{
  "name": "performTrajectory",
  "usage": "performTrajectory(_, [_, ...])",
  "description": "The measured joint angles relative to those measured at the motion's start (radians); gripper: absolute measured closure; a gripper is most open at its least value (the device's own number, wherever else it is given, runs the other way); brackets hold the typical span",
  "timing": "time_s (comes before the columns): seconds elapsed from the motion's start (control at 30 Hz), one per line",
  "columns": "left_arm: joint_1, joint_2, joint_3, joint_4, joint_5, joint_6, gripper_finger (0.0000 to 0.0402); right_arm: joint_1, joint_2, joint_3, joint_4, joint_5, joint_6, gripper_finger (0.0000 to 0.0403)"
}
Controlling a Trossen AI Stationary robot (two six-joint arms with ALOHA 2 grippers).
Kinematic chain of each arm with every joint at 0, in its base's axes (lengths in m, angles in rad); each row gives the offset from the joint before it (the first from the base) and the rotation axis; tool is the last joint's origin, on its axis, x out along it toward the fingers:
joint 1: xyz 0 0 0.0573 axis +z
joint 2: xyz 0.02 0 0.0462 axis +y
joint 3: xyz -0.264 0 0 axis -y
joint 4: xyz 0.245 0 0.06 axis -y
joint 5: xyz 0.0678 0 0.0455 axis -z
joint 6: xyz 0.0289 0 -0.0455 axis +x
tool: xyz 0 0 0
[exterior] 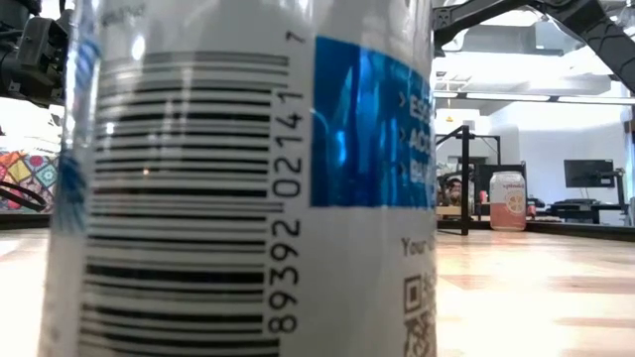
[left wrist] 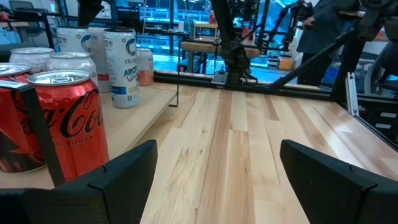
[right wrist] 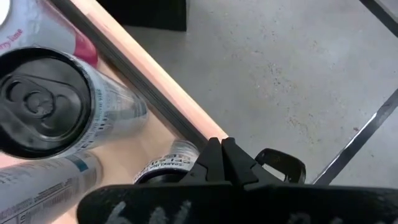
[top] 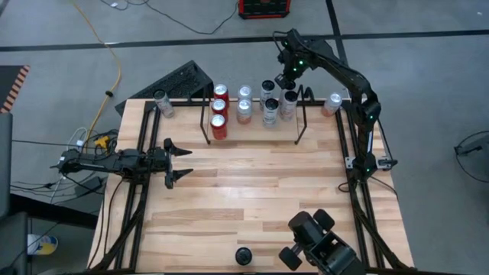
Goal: Place canned beverage on shelf
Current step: Adjust the soda cans on the shelf
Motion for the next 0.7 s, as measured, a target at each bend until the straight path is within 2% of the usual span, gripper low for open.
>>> performTrajectory(0.7, [0.0, 0.0, 0.0, 0.0, 0.0, 0.0, 0.0074, 0.011, -0.002, 0.0, -0.054, 0.022, 0.02, 0.0403])
